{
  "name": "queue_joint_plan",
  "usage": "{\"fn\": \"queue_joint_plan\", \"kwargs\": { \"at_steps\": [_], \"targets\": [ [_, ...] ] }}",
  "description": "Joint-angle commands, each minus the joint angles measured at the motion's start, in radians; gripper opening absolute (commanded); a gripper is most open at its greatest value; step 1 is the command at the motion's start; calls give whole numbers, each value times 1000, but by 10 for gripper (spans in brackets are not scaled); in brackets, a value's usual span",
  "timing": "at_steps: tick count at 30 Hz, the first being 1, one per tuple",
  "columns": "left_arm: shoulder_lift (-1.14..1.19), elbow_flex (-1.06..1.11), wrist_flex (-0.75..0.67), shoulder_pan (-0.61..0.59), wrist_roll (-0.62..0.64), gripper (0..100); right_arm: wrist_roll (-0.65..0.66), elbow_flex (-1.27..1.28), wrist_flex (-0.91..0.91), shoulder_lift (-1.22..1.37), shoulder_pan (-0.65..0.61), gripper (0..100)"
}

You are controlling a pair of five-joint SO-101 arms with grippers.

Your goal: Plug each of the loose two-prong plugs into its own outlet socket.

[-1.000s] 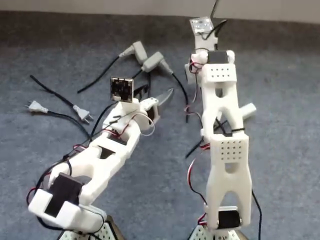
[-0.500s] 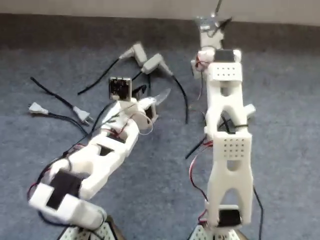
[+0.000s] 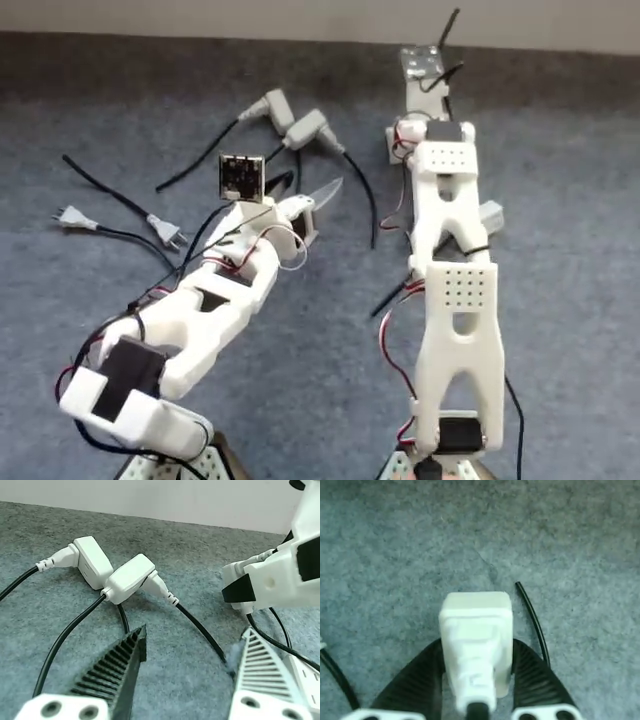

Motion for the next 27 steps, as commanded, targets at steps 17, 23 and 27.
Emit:
{"fn": "queue_joint_plan", "kwargs": {
  "at_steps": [17, 23, 27],
  "targets": [
    [-7, -10, -20, -8, 5, 295, -92, -341, 239, -194, 82, 254],
    [-7, -10, -20, -8, 5, 295, -25, -443, 456, -308, 179, 254],
    [-7, -10, -20, -8, 5, 295, 21, -446, 634, -380, 263, 254]
  ]
}}
